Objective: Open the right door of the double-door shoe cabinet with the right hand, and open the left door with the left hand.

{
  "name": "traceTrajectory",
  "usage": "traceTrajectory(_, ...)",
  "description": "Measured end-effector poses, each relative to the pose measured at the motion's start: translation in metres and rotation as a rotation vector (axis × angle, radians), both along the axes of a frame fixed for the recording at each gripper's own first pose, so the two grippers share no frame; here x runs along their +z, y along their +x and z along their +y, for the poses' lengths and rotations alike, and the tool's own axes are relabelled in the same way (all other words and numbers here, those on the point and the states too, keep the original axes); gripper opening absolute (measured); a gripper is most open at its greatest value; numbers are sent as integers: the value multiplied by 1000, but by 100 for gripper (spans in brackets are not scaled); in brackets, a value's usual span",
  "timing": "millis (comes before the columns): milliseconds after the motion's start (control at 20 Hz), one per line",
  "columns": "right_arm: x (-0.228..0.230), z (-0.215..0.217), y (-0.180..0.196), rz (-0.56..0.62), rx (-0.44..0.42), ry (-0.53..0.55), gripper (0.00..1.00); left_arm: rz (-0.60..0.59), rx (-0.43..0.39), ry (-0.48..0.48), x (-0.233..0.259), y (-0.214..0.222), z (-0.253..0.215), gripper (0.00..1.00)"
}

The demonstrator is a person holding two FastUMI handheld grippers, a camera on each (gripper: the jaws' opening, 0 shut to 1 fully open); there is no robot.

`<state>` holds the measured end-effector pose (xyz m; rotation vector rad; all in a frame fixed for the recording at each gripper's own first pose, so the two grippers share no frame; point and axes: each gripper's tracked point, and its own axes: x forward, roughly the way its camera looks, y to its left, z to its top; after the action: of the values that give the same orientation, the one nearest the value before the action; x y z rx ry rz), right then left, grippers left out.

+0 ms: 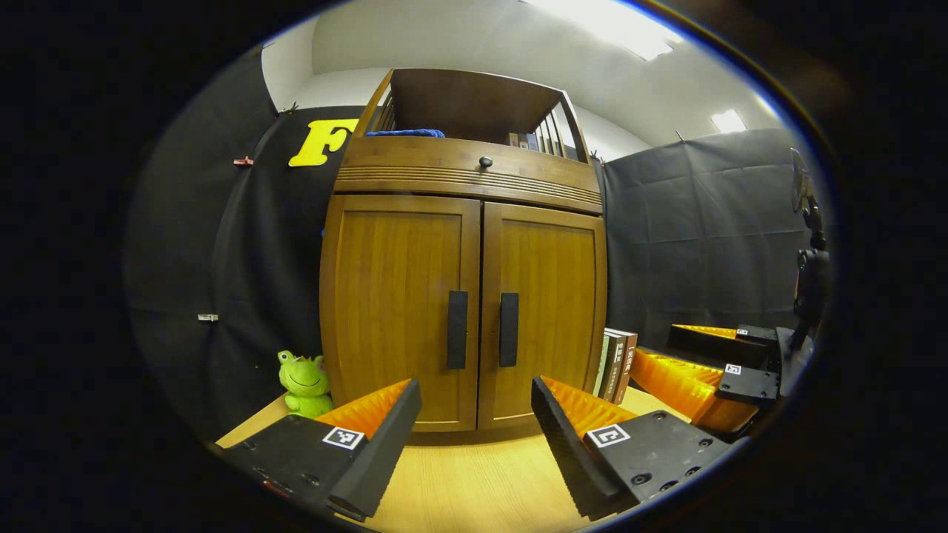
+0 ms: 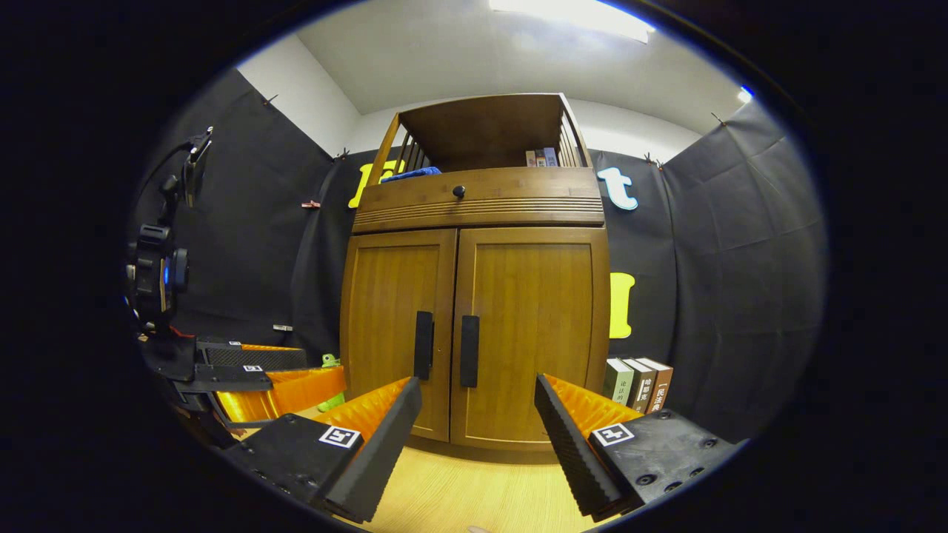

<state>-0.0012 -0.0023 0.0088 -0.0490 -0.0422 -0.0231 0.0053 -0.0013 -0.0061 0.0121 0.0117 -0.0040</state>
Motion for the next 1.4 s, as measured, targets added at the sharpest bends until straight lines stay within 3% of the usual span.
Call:
traceTrajectory(350,14,0,2,-40,-23,-13,96,-9,-51,-18,1,-9,-6,93)
traceTrajectory(600,12,13,24,-32,-7,-13,97,-11,-45,-11,0,-6,4,94)
traceTrajectory(1100,3,35,115,-43,3,-12,95,-4,-45,22,-7,0,19,93)
traceTrajectory(1400,-31,24,176,30,-84,-40,90,-10,-14,39,-13,-6,35,93)
